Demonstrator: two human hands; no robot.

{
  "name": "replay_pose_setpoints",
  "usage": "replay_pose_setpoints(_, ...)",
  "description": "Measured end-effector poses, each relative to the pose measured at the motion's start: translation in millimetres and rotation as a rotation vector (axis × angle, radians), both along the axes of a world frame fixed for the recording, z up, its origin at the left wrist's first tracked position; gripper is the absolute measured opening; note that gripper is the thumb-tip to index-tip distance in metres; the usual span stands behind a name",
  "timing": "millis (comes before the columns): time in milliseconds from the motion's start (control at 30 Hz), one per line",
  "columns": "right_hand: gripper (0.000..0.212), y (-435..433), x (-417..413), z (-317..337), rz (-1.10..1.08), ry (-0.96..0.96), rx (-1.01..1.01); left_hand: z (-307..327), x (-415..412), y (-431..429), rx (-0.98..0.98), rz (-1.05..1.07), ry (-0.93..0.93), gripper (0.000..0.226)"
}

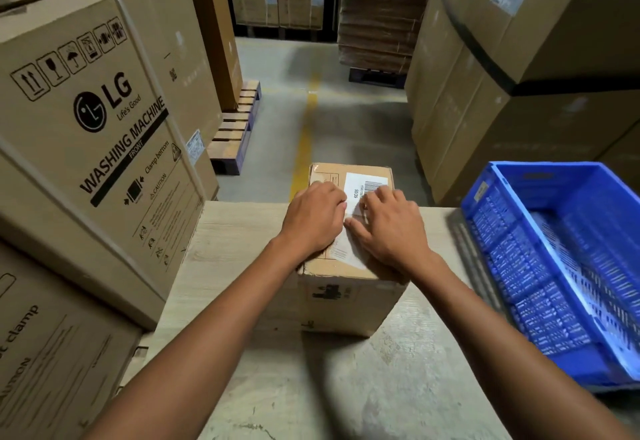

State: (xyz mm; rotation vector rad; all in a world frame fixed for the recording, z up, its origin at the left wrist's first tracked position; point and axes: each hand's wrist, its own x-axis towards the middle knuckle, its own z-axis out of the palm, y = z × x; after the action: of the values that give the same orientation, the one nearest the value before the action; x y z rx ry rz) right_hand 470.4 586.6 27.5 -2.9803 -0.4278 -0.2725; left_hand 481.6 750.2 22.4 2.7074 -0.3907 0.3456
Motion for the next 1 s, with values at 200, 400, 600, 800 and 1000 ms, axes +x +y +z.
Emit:
replay_pose_setpoints(200, 0.051, 8, 19, -5, -0.065, 0.014, 0.015, -14, 11, 2, -0.062, 0.042, 0.015, 0.034)
replay_pose_setpoints(400, 0.054, 6, 16, -3, -0.045, 0.048, 0.029, -20, 18, 6, -0.136, 0.13, 0.188, 0.051)
replay_pose_setpoints(600, 0.055, 32, -33, 0, -0.11, 0.194, 0.054, -3, 51, 10, 0.141, 0.155, 0.106, 0.052)
replay_pose_setpoints(800, 0.049, 49, -63, -12, -0.116, 0.049, 0.193, -15, 70, 7, -0.365, 0.139, 0.313, 0.056)
replay_pose_setpoints(1000, 0.026, -11, -35, -27, 0.199, -0.198, 0.258, -15, 46, -4, -0.463, 0.35, 0.242, 0.056)
